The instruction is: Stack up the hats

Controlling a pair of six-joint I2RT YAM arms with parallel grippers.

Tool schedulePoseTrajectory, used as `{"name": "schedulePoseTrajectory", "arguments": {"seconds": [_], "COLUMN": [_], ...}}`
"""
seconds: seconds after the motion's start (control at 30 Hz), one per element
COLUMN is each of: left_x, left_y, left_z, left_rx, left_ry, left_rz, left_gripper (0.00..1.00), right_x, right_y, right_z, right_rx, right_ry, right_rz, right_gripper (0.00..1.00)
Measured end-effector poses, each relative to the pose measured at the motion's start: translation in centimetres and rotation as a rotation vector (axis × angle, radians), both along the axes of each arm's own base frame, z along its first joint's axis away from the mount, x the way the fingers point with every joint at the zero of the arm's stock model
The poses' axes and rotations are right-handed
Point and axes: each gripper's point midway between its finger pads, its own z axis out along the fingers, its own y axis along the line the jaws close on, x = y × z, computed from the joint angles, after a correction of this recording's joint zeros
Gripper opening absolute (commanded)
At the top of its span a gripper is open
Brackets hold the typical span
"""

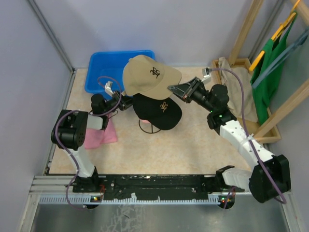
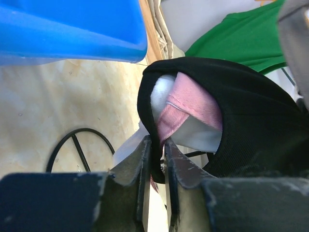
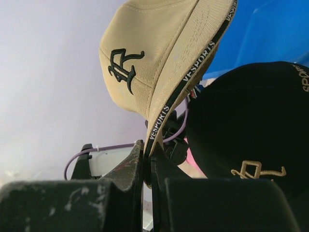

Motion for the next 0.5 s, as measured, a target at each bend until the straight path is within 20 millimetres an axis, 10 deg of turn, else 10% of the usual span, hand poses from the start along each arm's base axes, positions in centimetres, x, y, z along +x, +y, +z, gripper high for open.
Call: {"name": "schedulePoseTrajectory", "arguments": {"seconds": [0.5], "left_x": [-0.9], "left_y": [-0.1], "left_z": [0.2], "left_rx": [-0.062], "left_ry": [-0.003], "left_rz": [-0.013], "left_gripper": [0.03], "right_x": [0.1], "right_y": [1.0], "right_z": [-4.4], "right_rx": [-0.018], "right_ry": [0.126], "right_rz": [0.064], "right_gripper": [0.0]}}
